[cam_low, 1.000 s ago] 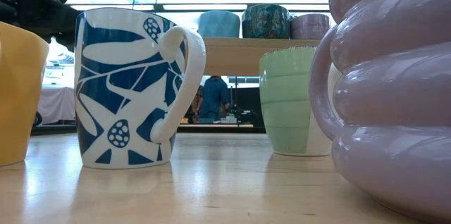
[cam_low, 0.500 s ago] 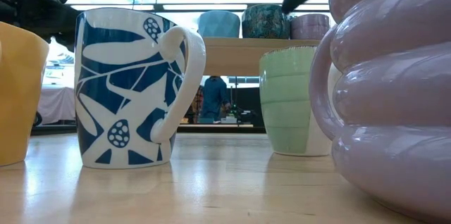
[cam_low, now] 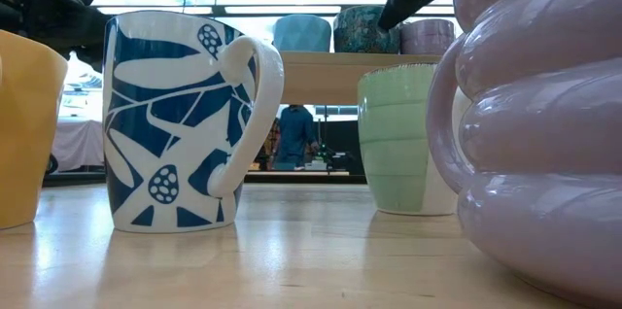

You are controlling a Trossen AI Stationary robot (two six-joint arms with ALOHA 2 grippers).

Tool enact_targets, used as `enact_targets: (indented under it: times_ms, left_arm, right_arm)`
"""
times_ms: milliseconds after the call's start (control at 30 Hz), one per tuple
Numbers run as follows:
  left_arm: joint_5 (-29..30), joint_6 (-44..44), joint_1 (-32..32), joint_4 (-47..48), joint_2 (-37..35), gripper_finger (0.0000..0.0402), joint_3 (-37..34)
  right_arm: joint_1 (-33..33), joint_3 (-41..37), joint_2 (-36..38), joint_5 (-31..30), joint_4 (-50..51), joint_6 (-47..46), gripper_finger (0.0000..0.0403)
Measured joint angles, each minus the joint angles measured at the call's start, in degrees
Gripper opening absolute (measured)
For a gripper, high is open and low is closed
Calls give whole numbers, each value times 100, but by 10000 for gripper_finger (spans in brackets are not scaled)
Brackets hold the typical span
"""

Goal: Place coffee mugs
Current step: Put the green mug on the shelf

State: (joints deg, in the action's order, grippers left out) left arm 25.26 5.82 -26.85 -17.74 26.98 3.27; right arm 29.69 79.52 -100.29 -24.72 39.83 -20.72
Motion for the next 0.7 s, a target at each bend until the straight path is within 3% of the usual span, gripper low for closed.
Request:
enact_targets:
  times_ms: [500, 700]
  left_arm:
    - [0, 57, 0, 7, 0, 162, 0]
    - [0, 70, 0, 7, 0, 162, 0]
  right_arm:
    - [-26, -343, 0, 81, -182, -123, 249]
    - [-26, -587, 2, 235, -752, -16, 249]
